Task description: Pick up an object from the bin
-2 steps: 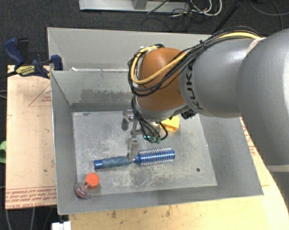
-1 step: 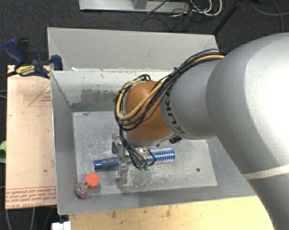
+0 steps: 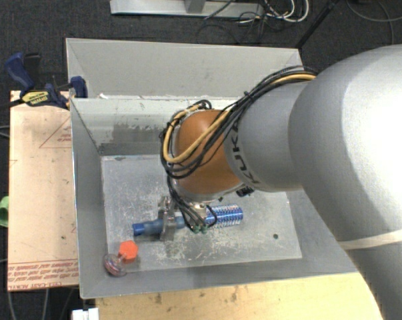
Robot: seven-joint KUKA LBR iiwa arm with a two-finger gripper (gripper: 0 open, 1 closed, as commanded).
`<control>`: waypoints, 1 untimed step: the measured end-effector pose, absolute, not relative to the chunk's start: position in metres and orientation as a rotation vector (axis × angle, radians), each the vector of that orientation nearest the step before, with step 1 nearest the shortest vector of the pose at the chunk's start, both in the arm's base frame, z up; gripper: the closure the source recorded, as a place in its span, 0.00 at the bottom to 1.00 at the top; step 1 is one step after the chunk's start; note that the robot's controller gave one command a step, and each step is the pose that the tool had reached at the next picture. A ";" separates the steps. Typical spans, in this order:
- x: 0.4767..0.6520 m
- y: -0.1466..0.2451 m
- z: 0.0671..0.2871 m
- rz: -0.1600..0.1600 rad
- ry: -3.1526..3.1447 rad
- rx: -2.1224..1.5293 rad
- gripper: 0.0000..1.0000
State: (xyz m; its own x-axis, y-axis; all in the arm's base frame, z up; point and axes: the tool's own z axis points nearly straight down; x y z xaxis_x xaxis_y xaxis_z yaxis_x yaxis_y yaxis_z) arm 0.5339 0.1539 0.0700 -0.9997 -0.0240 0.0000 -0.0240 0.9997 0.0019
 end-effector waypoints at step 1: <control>0.527 0.186 0.247 0.007 3.131 -0.067 1.00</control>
Offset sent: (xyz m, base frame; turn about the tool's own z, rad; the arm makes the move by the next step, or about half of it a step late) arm -0.0083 0.0302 0.1735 -0.0146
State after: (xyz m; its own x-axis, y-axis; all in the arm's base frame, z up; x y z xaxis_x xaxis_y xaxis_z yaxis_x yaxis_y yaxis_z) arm 0.5272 0.1862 0.2473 -0.9990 -0.0425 -0.0096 -0.0426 0.9991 0.0045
